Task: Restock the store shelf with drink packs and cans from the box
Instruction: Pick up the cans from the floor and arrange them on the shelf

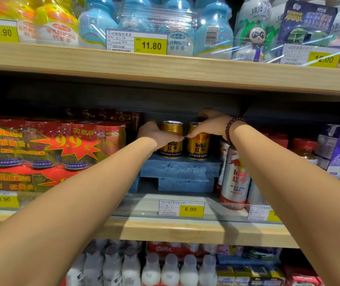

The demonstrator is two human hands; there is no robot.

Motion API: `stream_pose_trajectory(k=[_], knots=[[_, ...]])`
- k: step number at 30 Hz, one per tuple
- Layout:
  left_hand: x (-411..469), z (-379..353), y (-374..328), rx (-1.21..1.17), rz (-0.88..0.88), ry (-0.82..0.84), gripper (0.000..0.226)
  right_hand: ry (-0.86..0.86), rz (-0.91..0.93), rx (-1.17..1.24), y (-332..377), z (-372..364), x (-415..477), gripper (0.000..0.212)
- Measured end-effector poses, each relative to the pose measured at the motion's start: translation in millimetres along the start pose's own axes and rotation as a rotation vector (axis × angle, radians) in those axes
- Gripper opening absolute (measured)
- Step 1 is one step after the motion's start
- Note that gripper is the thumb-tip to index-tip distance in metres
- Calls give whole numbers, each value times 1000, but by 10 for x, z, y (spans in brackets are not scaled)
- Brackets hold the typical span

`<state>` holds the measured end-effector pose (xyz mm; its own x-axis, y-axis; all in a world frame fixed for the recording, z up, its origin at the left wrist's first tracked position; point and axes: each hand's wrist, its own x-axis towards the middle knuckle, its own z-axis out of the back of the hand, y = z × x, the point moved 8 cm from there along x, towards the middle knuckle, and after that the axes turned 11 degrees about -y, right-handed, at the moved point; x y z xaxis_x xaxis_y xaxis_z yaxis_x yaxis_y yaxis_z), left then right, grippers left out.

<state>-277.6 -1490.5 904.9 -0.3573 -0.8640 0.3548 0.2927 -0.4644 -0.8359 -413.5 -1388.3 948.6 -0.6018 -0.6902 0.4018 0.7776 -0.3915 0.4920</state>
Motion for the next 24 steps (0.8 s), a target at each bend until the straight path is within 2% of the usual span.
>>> stream_pose_trajectory(k=[3, 5, 9, 13, 16, 19, 24], knots=[[-81, 88, 28, 17, 39, -6, 78, -171, 65, 137, 75, 155, -123, 73], [-168, 168, 46, 43, 56, 3, 81, -238, 103, 132, 154, 231, -282, 64], [-448, 409, 77, -14, 16, 21, 60, -321, 69, 104, 207, 260, -802, 49], [-868, 582, 108, -171, -67, 30, 41, -385, 26, 133, 193, 191, -1434, 48], [-1238, 552, 181, -287, -73, 90, 26, -391, -80, 158, 38, 100, -1939, 41], [-1594, 442, 332, -289, -85, 117, 18, -385, -219, 184, -271, 4, -2487, 36], [-2242, 74, 536, -266, -87, 233, 18, -366, -441, 183, -922, -103, -3433, 37]])
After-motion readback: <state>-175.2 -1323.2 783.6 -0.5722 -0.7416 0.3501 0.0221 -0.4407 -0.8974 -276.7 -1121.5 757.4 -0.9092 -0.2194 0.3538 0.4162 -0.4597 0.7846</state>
